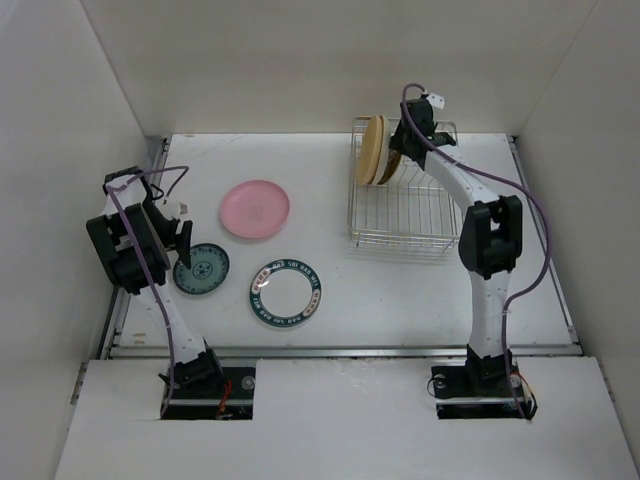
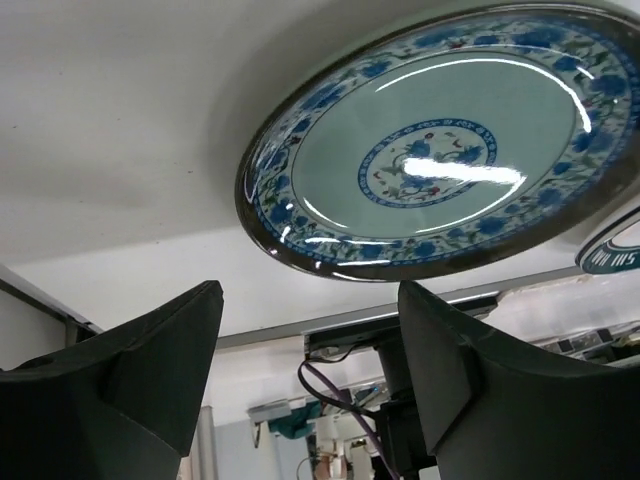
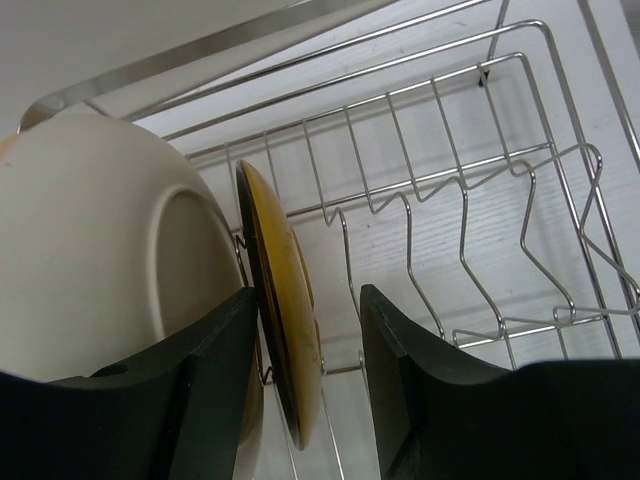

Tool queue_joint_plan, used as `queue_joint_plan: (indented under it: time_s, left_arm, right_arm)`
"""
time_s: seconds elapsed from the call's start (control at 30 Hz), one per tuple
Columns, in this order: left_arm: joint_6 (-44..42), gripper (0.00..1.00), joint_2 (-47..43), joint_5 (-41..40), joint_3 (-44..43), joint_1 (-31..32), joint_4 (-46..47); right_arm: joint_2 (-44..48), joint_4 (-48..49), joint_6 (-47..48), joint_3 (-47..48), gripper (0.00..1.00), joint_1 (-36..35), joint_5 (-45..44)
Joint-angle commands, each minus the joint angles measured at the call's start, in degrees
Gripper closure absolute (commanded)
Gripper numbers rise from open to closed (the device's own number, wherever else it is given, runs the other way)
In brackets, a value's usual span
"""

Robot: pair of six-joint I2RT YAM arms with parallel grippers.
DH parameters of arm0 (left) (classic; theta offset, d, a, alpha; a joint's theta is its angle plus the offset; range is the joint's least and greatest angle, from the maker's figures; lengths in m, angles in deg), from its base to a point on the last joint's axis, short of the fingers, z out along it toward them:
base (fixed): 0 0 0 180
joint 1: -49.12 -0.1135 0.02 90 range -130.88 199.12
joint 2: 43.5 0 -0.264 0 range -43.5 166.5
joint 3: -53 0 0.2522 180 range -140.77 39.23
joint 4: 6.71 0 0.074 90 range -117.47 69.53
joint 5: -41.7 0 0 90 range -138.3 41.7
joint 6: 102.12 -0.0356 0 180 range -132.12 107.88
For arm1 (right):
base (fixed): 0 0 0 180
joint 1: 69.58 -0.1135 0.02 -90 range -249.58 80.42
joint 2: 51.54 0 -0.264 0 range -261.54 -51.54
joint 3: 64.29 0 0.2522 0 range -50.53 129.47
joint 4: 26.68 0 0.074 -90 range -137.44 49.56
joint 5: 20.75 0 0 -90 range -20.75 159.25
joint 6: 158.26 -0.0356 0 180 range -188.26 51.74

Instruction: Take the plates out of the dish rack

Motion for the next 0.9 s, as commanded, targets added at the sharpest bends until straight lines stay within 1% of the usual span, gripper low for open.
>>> queue_joint_plan:
  time_s: [0.0,0.07,0.1,0.13,0.23,0.33,0.37,0.5,0.53,0.57,0.7,0.77,0.83,0.87]
  left_arm:
    - [2.5,0.32,-4.6,-1.0,0.2,-0.4,-1.2]
    - [2.5,0.31,-6.6,-1.0,0.2,-0.4,-0.6]
    - [3.0,0.31,-7.3,-0.5,0.2,-0.4,-0.6]
    - [3.0,0.31,-7.8,-0.5,0.2,-0.4,-0.6]
    - [3.5,0.31,-9.9,-0.5,-0.9,-0.4,-1.2]
    - [4.2,0.3,-12.7,0.5,-2.6,-0.4,-3.1]
    - [4.2,0.29,-13.7,1.1,-3.2,-0.4,-3.1]
    - [4.2,0.22,-18.7,2.9,-5.7,-0.4,-4.3]
    - [4.2,0.22,-20.3,2.9,-5.7,0.2,-4.3]
    - [4.7,0.22,-21.1,2.9,-5.7,0.2,-4.8]
    - [4.7,0.22,-24.8,4.1,-5.7,3.0,-5.5]
    - [4.7,0.22,-26.6,7.0,-5.7,3.0,-6.0]
    - [4.7,0.2,-27.7,9.8,-6.2,3.0,-7.7]
    - [4.7,0.19,-28.2,10.5,-6.2,3.5,-8.2]
  right_arm:
    - [1.9,2.4,-1.8,1.6,0.49,0.3,-4.2]
    - [1.9,3.3,-2.3,-0.2,0.49,0.3,-4.2]
    - [1.0,3.3,-2.3,-0.2,0.5,0.3,-3.4]
    - [0.5,3.3,-2.3,-0.2,0.54,0.3,-2.6]
    - [-2.0,3.8,-1.8,0.3,0.59,0.3,1.5]
    - [-3.0,3.1,-1.8,0.3,0.6,0.3,3.1]
    - [-3.0,3.1,-2.3,0.3,0.65,0.3,3.1]
    - [0.5,4.5,-2.3,-2.3,0.77,0.3,1.0]
    - [1.0,4.5,-2.3,-2.3,0.77,0.3,1.0]
    - [1.8,4.5,-1.8,-2.3,0.83,0.8,1.0]
    - [4.7,2.9,1.2,-1.2,0.94,0.9,-2.3]
    - [6.8,2.1,2.7,-1.2,0.98,0.9,-4.1]
    - [10.9,2.1,4.5,-1.9,1.0,0.9,-5.8]
    - [12.4,2.1,5.0,-1.9,1.0,0.9,-7.9]
